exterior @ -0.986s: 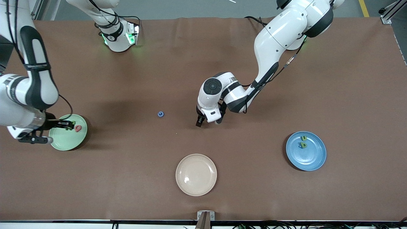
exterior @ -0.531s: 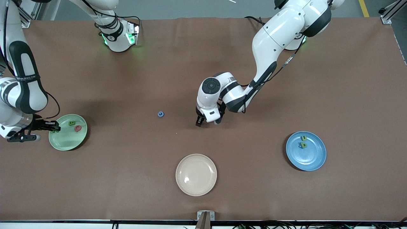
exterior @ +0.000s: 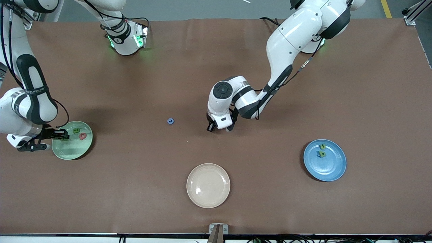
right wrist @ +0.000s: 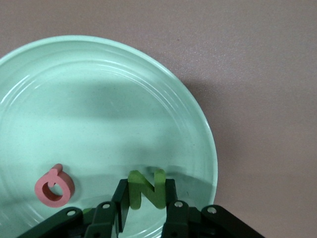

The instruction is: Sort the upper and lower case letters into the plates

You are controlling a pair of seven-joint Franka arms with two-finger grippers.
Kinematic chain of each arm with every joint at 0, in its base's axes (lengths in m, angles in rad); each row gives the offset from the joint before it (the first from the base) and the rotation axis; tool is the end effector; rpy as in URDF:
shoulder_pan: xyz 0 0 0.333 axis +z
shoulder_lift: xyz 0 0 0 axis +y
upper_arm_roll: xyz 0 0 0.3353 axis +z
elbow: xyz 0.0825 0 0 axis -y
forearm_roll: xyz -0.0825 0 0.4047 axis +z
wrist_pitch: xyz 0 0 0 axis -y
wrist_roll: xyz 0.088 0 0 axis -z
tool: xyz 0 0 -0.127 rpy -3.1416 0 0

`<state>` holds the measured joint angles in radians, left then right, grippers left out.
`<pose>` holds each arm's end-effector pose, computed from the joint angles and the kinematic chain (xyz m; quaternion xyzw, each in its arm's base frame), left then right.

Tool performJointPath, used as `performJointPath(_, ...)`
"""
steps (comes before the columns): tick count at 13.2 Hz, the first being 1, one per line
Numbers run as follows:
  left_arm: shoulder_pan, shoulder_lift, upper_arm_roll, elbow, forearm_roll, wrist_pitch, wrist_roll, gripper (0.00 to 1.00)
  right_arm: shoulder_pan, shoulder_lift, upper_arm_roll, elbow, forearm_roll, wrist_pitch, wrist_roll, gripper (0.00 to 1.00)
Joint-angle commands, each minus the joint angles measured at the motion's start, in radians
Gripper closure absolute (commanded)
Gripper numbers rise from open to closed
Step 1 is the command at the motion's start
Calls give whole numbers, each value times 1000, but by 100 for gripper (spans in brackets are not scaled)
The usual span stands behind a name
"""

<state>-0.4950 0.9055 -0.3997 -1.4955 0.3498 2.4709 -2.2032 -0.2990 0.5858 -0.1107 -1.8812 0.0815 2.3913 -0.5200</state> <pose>0.5141 -0.5544 0.1502 0.8193 0.5673 -0.0312 0.0770 0.5977 -0.2554 0.1710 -0.9988 -0.0324 0.0335 0.0121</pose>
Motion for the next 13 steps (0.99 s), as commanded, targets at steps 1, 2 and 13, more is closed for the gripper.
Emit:
performJointPath(1, 16, 7, 10, 20, -9, 5, 23, 94, -15, -7, 22, -1, -2, -11, -14, 23)
performJointPath(2, 41, -19, 9, 20, -6, -3, 40, 99, -11, -26, 22, -1, -2, -36, -12, 0)
performJointPath(13, 711, -195, -195, -55, 0, -503, 866, 100, 360, -399, 28, -88, 4, -451, 456, 0)
